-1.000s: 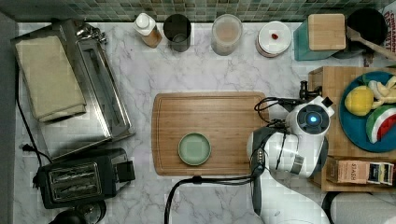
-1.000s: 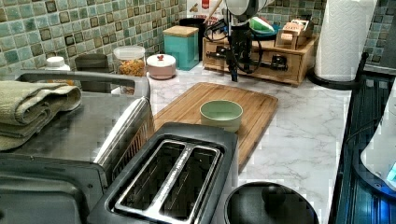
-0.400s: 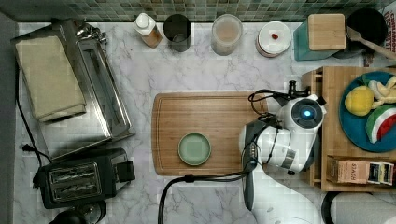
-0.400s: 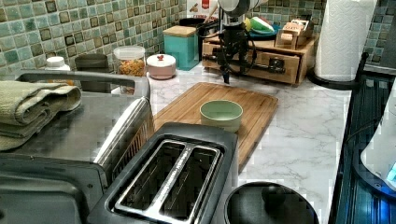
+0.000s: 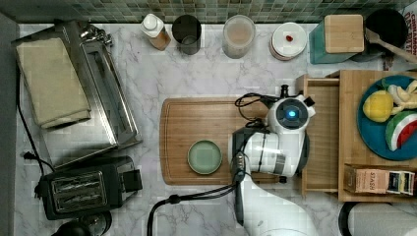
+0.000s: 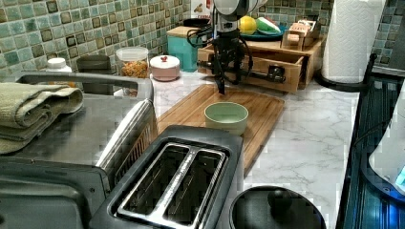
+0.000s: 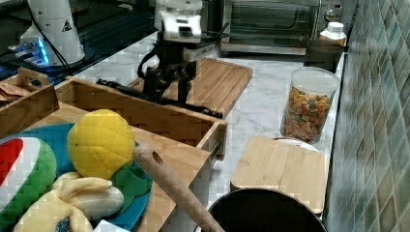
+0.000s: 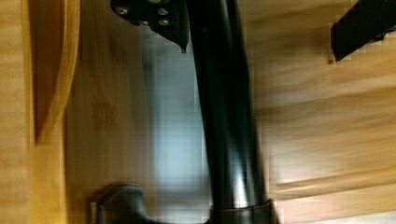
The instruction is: Open the drawer.
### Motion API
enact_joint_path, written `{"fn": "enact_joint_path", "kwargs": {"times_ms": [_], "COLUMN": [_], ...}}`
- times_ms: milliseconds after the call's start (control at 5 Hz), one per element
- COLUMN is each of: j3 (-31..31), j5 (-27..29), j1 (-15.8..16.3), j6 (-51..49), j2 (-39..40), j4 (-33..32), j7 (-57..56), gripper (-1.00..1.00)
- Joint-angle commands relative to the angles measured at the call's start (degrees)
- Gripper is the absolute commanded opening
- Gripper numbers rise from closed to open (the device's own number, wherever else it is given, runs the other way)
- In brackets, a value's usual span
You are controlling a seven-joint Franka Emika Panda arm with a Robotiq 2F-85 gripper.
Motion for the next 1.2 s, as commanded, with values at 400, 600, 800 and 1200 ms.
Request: {"fn": "enact_joint_path", "kwargs": {"times_ms": [400, 600, 800, 1200], "j3": [10.67, 10.61, 10.3, 10.59], "j5": [5.53, 5.56, 5.69, 5.56], "j1": [11.8, 11.86, 12.17, 11.88], "j6": [-0.66, -0.66, -0.65, -0.64], "j2": [-1.73, -1.73, -1.74, -1.74], "j4": [-0.15, -0.14, -0.16, -0.14], "j7": [8.46, 8.44, 8.34, 8.44], "gripper": [1.0, 1.0, 1.0, 1.0]}}
